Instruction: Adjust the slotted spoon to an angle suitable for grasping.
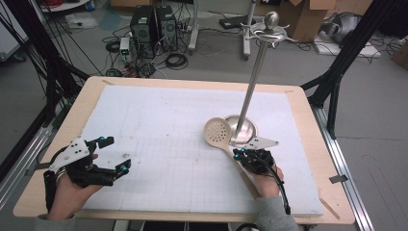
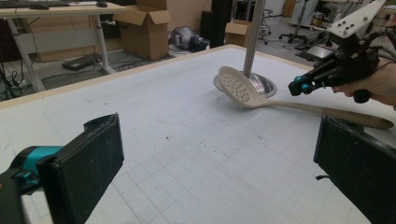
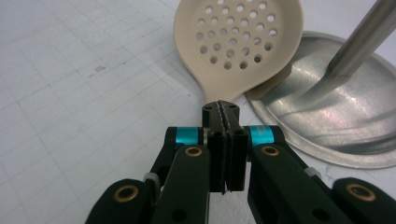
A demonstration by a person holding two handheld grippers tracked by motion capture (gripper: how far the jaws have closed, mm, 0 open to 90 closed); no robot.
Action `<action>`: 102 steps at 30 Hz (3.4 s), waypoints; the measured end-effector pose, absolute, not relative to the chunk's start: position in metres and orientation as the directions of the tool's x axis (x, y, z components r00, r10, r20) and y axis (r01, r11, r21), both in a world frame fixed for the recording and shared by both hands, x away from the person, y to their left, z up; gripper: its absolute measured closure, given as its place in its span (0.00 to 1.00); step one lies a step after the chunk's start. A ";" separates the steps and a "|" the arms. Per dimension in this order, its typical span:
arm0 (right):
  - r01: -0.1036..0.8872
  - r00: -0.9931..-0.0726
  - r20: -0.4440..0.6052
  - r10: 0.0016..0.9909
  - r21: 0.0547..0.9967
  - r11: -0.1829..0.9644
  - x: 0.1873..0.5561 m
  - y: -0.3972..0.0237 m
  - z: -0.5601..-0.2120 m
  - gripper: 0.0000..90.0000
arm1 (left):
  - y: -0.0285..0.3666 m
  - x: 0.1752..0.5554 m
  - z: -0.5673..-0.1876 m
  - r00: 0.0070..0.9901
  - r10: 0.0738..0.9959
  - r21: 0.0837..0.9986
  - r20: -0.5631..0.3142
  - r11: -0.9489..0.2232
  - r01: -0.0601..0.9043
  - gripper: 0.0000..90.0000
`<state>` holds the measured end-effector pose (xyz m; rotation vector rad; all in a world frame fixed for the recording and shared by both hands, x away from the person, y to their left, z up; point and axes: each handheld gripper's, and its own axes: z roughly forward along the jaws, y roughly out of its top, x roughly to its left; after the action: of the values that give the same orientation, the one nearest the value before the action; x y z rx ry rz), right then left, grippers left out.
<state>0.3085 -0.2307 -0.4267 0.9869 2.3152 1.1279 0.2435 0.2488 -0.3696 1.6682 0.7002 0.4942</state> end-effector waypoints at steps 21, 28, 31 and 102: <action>0.484 -0.656 -0.023 0.755 0.755 0.443 0.321 -0.224 -0.441 1.00 | 0.255 0.240 -0.371 0.719 0.693 0.975 -0.053 -0.118 0.186 0.02; 0.483 -0.657 -0.026 0.754 0.753 0.447 0.323 -0.223 -0.442 1.00 | 0.256 0.240 -0.372 0.716 0.696 0.975 -0.056 -0.117 0.190 0.02; 0.474 -0.669 -0.029 0.743 0.754 0.456 0.323 -0.222 -0.442 1.00 | 0.256 0.241 -0.372 0.716 0.696 0.975 -0.057 -0.117 0.191 0.02; 0.256 -0.864 -0.070 0.499 0.792 0.555 0.298 -0.198 -0.430 1.00 | 0.255 0.245 -0.378 0.719 0.691 0.968 -0.067 -0.131 0.216 0.02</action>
<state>0.2977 -0.1984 -0.4300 0.6251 2.5061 1.2076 0.2447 0.2545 -0.3781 1.6912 0.7328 0.4793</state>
